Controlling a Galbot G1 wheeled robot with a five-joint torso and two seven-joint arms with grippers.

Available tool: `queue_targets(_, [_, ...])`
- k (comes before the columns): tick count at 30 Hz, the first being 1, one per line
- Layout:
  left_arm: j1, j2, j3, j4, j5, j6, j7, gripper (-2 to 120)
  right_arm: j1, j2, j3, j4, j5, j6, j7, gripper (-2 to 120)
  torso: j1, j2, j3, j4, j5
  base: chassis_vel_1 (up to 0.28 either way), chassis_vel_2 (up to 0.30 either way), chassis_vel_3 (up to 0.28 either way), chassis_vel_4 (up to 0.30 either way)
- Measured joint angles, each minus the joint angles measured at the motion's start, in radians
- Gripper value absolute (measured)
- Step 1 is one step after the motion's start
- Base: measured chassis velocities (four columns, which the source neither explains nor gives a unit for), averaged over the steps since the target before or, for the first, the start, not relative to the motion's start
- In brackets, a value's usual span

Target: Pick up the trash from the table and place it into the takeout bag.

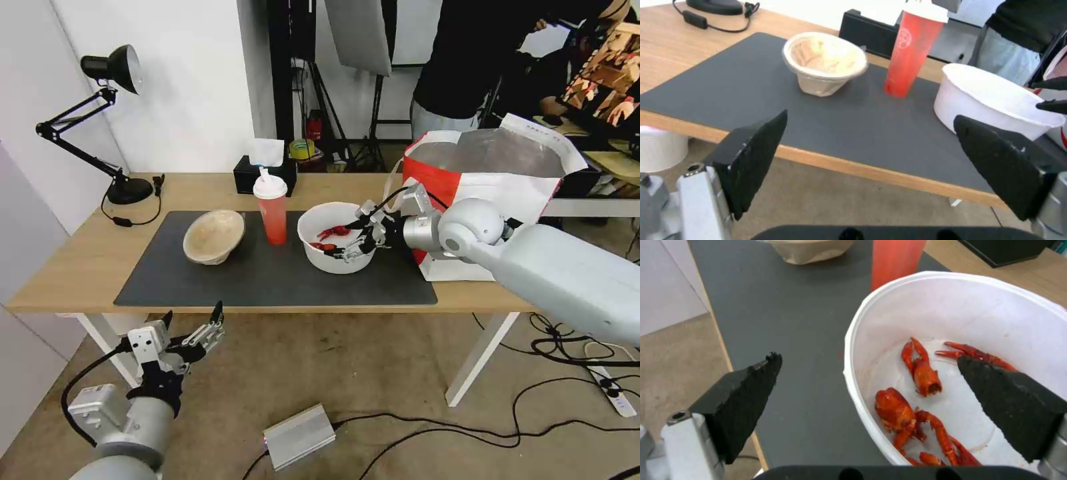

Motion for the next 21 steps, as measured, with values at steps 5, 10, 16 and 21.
queue_targets(5, [-0.004,-0.001,0.001,0.002,0.0,0.0,0.0,100,0.001,0.01,-0.007,-0.014,-0.008,0.008,-0.007,100,0.0,0.0,0.0,0.0,0.0,0.0,0.0,0.0,0.0])
queue_targets(10, [-0.007,-0.004,0.002,0.004,0.0,0.0,0.0,100,0.002,0.022,-0.018,-0.029,-0.019,0.01,-0.016,100,0.0,0.0,0.0,0.0,0.0,0.0,0.0,0.0,0.0])
queue_targets(16, [-0.009,-0.009,0.009,0.012,0.001,0.001,0.0,100,0.0,0.037,-0.022,-0.039,-0.025,0.012,-0.021,100,0.0,0.0,0.0,0.0,0.0,0.0,0.0,0.0,0.0])
queue_targets(21, [-0.007,-0.008,0.012,0.015,0.005,0.001,0.0,100,0.0,0.047,-0.029,-0.049,-0.03,0.014,-0.026,100,0.0,0.0,0.0,0.0,0.0,0.0,0.0,0.0,0.0])
